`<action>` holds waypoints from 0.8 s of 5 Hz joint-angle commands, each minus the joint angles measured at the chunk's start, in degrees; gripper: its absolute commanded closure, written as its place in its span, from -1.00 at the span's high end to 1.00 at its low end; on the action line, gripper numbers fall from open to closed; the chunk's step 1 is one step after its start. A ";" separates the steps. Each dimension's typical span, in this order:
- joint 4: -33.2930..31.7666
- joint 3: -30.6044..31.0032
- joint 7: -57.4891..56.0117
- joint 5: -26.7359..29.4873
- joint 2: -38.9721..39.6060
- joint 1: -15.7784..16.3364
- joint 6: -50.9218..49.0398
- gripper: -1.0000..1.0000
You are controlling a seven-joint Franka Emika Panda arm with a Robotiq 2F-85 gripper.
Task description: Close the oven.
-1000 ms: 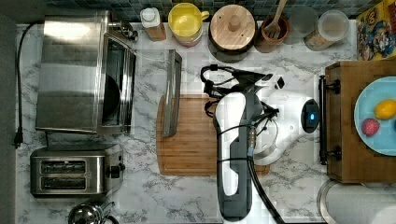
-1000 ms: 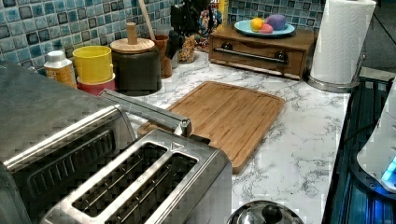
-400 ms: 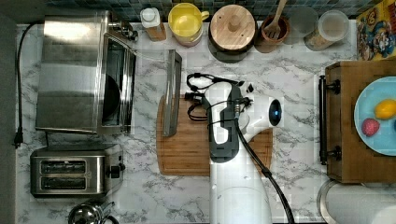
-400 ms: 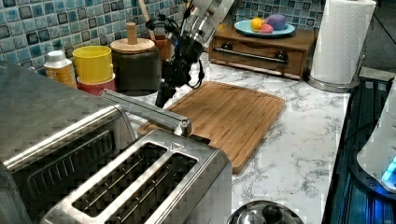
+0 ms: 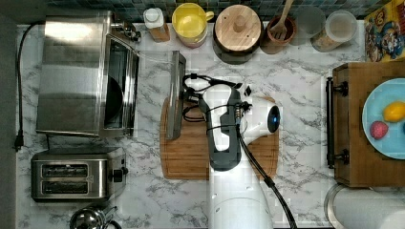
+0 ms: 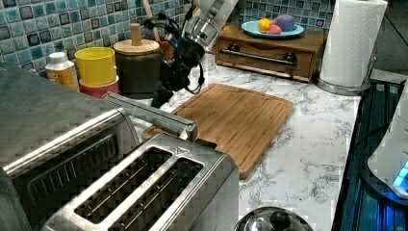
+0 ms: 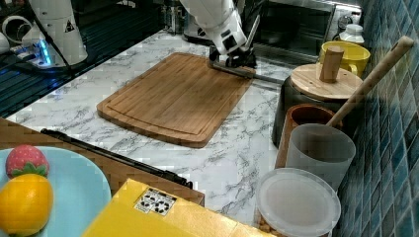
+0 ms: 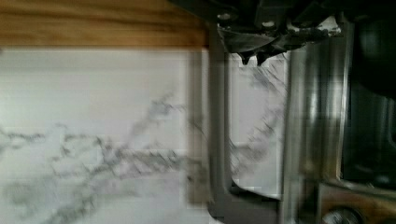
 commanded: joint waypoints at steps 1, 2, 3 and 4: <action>5.74 0.72 3.28 -9.43 -0.19 3.69 -0.47 -1.00; 5.41 0.88 6.46 -9.44 0.20 4.80 4.42 -1.00; 6.85 0.15 7.89 -9.17 0.29 3.79 1.08 -1.00; 6.61 0.44 6.66 -7.49 0.32 3.70 -0.14 -1.00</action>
